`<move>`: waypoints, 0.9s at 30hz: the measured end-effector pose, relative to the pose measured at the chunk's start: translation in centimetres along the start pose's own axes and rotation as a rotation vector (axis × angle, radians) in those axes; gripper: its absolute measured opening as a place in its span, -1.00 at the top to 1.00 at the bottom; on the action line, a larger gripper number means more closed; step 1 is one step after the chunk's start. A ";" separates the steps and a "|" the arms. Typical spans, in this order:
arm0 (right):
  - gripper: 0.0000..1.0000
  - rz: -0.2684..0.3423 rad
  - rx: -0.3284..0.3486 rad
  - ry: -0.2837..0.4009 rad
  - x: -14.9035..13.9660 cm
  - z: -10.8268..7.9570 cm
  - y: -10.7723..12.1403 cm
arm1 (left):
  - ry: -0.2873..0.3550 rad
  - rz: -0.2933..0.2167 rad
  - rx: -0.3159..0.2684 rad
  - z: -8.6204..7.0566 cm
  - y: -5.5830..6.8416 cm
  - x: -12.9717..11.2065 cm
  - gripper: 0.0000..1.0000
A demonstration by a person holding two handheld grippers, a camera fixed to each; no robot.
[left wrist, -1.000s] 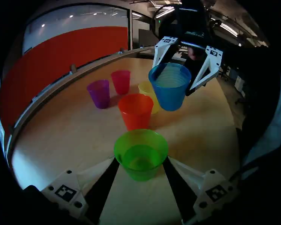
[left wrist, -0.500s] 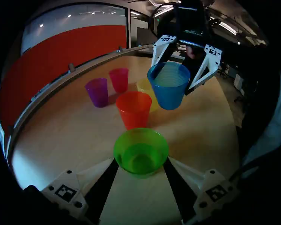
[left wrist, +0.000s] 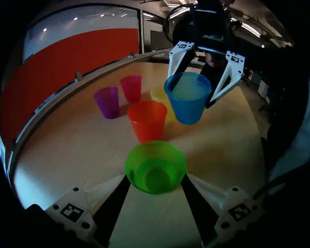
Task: Pour water
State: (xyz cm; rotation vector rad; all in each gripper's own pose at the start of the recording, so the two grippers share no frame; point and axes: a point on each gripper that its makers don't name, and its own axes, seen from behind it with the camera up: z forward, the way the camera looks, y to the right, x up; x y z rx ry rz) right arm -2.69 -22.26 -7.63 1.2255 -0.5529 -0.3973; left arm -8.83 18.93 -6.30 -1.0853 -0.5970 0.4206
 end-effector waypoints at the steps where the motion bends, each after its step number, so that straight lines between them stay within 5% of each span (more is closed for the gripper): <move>1: -0.82 0.001 0.001 -0.001 -0.1 0.0 -0.1 | 0.000 -0.003 0.000 0.0 0.0 0.0 -0.69; 27: -0.82 0.013 0.022 -0.015 -1.9 0.9 -1.3 | 0.001 -0.017 0.007 -0.6 0.0 -0.2 -0.69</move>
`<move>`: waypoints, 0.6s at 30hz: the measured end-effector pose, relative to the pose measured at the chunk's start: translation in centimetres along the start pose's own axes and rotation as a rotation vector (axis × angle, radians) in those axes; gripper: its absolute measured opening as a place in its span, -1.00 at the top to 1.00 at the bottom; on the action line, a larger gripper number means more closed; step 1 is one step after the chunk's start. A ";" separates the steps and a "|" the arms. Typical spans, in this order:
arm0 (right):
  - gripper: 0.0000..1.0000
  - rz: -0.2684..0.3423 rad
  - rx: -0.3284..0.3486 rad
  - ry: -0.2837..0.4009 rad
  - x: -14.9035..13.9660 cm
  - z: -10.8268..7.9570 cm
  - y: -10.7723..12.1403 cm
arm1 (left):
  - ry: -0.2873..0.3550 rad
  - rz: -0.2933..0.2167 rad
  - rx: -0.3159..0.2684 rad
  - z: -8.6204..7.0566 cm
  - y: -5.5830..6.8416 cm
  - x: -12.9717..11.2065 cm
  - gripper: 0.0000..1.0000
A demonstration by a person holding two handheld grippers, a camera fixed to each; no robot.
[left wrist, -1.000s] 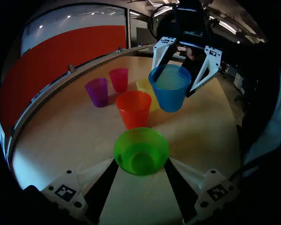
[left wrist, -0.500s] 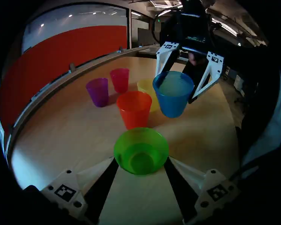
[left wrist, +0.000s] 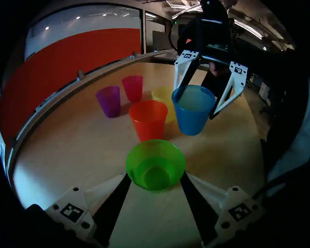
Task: Pour water
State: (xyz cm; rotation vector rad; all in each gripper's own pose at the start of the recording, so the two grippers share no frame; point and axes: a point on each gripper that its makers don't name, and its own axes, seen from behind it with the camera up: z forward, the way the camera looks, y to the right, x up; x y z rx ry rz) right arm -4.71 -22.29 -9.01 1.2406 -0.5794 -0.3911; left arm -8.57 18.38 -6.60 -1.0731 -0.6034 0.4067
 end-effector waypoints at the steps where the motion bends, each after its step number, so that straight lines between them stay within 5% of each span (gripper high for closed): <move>1: -0.83 -0.001 0.001 -0.002 -0.1 0.1 -0.1 | -0.001 0.000 0.000 0.0 0.0 0.0 -0.69; 18: -0.83 -0.028 0.010 -0.029 -1.7 1.4 -0.6 | -0.021 -0.003 0.000 -0.3 0.1 -0.8 -0.69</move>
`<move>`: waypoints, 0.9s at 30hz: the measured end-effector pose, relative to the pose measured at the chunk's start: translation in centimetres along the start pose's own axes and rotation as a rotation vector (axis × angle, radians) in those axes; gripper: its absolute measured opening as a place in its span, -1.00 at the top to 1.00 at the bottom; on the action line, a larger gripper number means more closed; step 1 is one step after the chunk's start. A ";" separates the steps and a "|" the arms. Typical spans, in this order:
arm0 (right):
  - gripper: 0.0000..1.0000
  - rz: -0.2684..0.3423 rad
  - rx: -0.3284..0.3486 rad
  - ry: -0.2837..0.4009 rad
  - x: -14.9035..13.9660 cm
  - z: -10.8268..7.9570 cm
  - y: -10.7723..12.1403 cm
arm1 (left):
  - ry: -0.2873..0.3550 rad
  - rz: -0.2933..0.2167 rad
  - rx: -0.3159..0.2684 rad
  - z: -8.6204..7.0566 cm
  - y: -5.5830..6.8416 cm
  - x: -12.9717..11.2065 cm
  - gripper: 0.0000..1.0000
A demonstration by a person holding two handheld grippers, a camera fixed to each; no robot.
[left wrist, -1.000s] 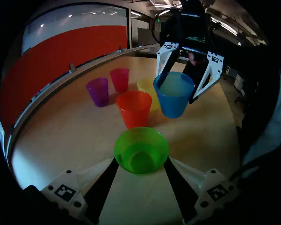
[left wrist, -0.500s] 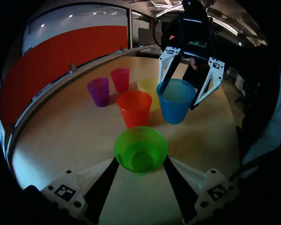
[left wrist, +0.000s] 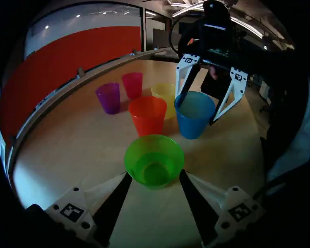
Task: Pour water
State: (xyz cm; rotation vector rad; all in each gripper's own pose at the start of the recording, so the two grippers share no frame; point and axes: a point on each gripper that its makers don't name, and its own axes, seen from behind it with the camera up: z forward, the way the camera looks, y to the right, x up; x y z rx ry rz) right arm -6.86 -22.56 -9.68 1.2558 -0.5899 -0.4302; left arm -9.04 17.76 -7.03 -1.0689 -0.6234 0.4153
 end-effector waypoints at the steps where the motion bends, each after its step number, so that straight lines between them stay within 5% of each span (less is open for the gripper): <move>1: -0.83 -0.001 0.001 -0.001 -0.1 0.1 0.0 | -0.001 0.000 0.000 0.0 0.0 -0.1 -0.69; 27: -0.87 -0.012 0.011 -0.026 -1.7 0.9 -0.4 | -0.022 0.006 -0.001 -0.3 0.4 -1.1 -0.69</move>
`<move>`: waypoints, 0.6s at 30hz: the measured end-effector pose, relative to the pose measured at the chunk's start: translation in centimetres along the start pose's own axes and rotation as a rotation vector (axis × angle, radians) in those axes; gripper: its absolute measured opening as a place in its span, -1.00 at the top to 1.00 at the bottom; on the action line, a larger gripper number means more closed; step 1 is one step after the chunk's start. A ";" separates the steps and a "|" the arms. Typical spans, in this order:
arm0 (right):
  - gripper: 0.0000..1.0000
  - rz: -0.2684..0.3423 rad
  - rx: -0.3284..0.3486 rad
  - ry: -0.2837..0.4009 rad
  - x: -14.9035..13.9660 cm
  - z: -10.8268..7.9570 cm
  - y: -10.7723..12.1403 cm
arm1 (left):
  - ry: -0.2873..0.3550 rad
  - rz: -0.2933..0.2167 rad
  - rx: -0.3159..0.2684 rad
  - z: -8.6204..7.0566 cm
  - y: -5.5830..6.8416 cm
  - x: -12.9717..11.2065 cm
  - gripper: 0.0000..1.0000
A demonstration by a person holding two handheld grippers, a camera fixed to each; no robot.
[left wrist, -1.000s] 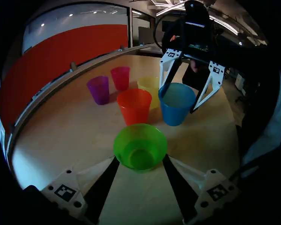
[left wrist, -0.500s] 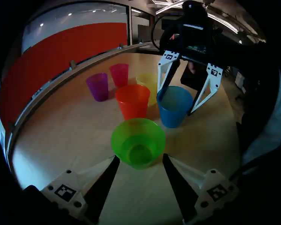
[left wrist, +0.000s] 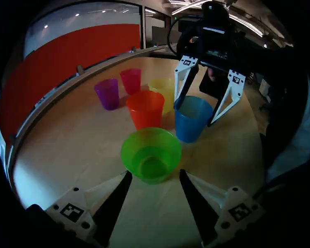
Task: Pour water
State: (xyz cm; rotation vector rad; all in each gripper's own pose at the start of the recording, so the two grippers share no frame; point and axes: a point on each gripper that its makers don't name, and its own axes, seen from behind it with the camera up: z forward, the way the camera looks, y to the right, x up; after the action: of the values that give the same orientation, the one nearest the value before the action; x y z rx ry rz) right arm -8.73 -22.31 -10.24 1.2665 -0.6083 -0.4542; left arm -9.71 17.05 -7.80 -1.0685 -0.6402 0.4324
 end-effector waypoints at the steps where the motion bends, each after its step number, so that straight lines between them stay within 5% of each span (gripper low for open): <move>1: -0.88 0.000 -0.001 -0.001 -0.1 -0.1 0.0 | 0.000 0.000 0.000 0.0 0.0 0.0 -0.69; 18: -0.97 0.018 -0.044 -0.013 -1.9 -1.8 -0.1 | -0.002 -0.012 0.026 -1.5 -0.4 -0.8 -0.69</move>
State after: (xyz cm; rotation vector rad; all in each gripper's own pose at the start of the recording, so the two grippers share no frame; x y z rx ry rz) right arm -8.98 -19.77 -10.97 1.2168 -0.6168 -0.4590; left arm -9.33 15.38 -8.19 -1.0392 -0.6410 0.4310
